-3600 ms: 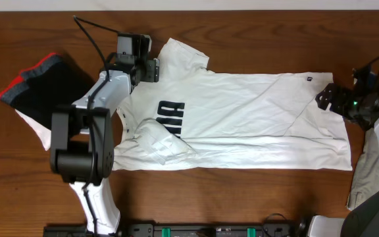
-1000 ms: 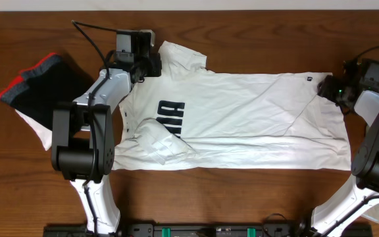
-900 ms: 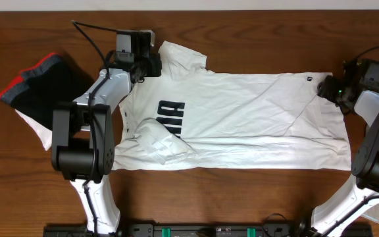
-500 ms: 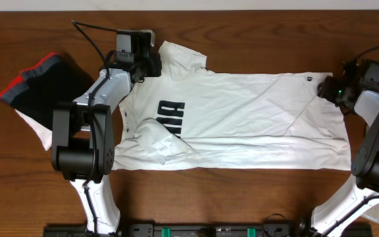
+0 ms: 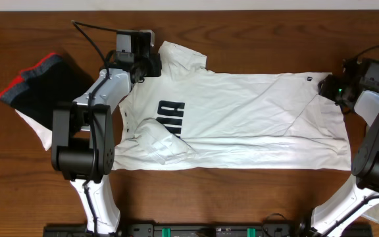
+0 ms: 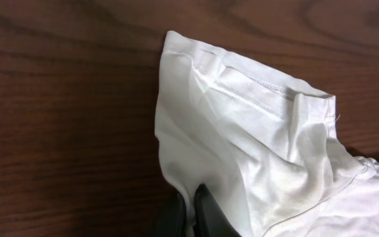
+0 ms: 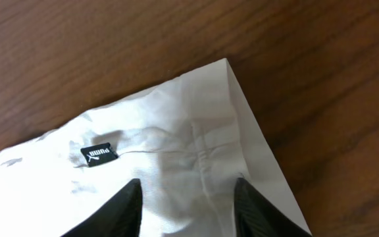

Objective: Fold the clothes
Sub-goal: 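Grasp the t-shirt's top corners with both grippers, then fold the top edge down toward the bottom hem with both grippers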

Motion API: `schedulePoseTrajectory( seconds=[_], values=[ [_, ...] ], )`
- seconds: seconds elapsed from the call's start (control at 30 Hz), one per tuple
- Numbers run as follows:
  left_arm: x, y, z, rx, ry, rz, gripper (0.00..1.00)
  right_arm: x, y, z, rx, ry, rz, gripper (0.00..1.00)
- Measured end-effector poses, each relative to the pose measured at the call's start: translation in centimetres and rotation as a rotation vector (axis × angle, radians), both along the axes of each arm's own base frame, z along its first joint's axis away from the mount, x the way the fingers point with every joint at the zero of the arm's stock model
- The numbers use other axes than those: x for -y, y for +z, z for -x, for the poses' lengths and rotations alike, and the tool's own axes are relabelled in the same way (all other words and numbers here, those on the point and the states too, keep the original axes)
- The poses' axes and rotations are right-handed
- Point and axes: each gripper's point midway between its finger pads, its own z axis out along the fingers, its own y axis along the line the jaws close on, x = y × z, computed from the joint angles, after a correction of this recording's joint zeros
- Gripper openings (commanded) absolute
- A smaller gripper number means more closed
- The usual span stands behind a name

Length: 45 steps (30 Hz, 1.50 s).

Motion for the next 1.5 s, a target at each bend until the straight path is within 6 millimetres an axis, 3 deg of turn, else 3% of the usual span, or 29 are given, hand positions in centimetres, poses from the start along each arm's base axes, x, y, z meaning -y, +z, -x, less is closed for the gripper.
schedulePoseTrajectory(
  seconds=[0.1, 0.43, 0.63, 0.73, 1.23, 1.33, 1.5],
  values=[
    [0.0, 0.0, 0.0, 0.0, 0.001, -0.001, 0.06, 0.0, 0.0, 0.0, -0.001, -0.002, -0.004, 0.49],
    [0.0, 0.0, 0.0, -0.002, 0.001, -0.001, 0.06, -0.3, -0.9, 1.5, -0.085, -0.011, -0.008, 0.48],
    [0.0, 0.0, 0.0, -0.002, 0.001, -0.001, 0.06, 0.0, -0.9, 1.5, -0.087, -0.02, 0.004, 0.31],
    [0.0, 0.0, 0.0, -0.002, 0.001, -0.001, 0.06, 0.2, -1.0, 1.6, -0.092, -0.031, 0.01, 0.01],
    [-0.1, -0.1, 0.1, -0.007, 0.001, -0.001, 0.06, 0.4, -0.3, 1.3, -0.075, -0.037, 0.02, 0.01],
    [-0.1, -0.5, 0.8, -0.04, 0.002, -0.005, 0.06, 0.3, 1.7, 1.5, -0.062, -0.036, 0.023, 0.01],
    [-0.4, 0.2, 2.8, -0.104, 0.005, -0.011, 0.06, 0.6, 8.0, 1.7, 0.017, -0.05, 0.056, 0.01]
  ],
)
